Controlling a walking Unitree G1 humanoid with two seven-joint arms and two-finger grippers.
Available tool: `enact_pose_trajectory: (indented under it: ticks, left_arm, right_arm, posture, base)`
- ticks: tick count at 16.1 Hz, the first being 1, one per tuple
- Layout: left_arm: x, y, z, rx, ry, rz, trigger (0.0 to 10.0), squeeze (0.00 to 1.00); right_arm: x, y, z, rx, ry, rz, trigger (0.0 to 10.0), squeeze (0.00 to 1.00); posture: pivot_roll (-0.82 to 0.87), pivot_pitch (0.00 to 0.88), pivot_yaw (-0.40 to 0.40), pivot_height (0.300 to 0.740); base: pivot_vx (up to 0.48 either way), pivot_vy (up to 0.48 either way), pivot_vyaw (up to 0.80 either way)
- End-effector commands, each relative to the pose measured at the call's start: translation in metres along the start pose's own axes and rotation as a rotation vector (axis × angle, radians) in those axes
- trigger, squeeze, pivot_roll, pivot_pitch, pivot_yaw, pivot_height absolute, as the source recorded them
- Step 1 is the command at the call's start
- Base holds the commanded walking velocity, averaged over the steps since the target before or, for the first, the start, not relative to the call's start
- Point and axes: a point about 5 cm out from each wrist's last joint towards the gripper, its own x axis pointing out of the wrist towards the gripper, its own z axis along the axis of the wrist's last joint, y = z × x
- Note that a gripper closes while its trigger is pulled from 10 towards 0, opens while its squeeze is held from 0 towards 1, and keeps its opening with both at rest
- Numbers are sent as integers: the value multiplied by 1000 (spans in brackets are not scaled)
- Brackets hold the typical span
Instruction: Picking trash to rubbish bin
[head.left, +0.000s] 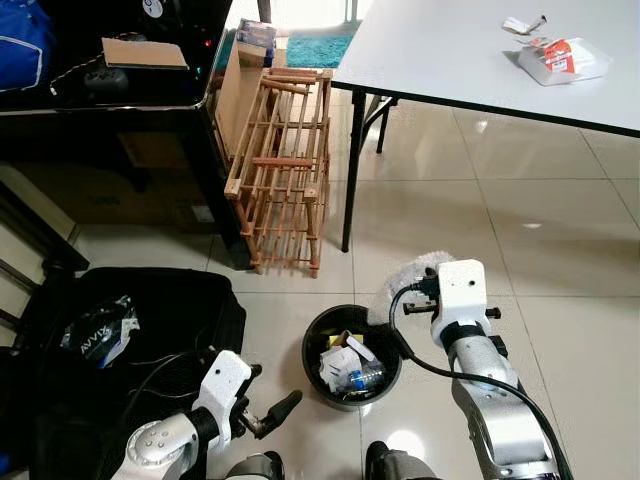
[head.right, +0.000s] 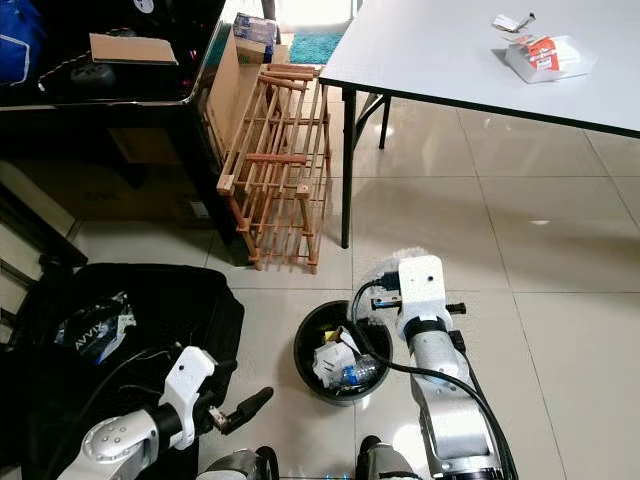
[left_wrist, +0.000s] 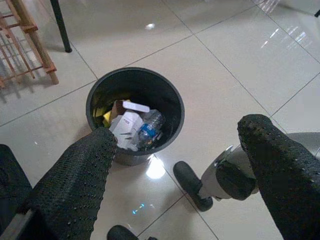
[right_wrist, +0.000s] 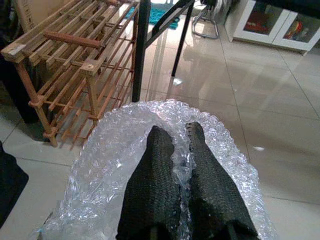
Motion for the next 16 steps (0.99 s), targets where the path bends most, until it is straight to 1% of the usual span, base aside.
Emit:
enact_pose_trajectory:
  ticks: [1,2,4,5,6,7,9,10,12,13,16]
  left_arm:
    - [-3,1,-8,2,28,0,10000,0]
    - [-2,0,-9,4,32,-6,10000,0]
    - [-2,-5,-11,6,37,-27,10000,0]
    - [-2,-5,-11,6,37,-28,10000,0]
    - [-3,-7,-12,6,37,-32,10000,0]
    - [-4,-7,-12,7,37,-34,10000,0]
    - [-4,-7,-11,11,37,-36,10000,0]
    - [-6,-8,-8,17,34,-38,10000,0]
    - [-10,-9,-5,25,34,-39,10000,0]
    - [-11,-9,-2,29,30,-36,10000,0]
    - [-13,-11,2,32,25,-33,10000,0]
  right_arm:
    - [3,5,-2,13,8,17,10000,0]
    - [7,7,-2,22,14,26,10000,0]
    - [20,12,-5,19,47,50,10000,0]
    - [22,12,-5,19,50,49,10000,0]
    - [32,16,-5,3,75,66,10000,0]
    - [37,19,-8,-4,108,84,10000,0]
    - [44,21,-11,9,135,81,10000,0]
    - [48,25,-15,-2,170,88,10000,0]
    - [50,31,-24,-16,223,109,10000,0]
    - [48,33,-35,-12,273,110,10000,0]
    - [46,36,-47,-3,310,111,10000,0]
  posture:
    - [72,224,47,740]
    - [72,224,47,740]
    - [76,247,51,740]
    - [76,247,51,740]
    - [76,257,50,740]
    - [78,261,50,740]
    - [78,261,50,740]
    - [90,266,48,740]
    - [95,267,48,740]
    - [102,267,49,740]
    - [105,270,51,740]
  base:
    - [0,0,0]
    - [0,0,0]
    - [0,0,0]
    - [0,0,0]
    - [0,0,0]
    - [0,0,0]
    - [0,0,0]
    - [0,0,0]
    - [0,0,0]
    - [0,0,0]
    - [0,0,0]
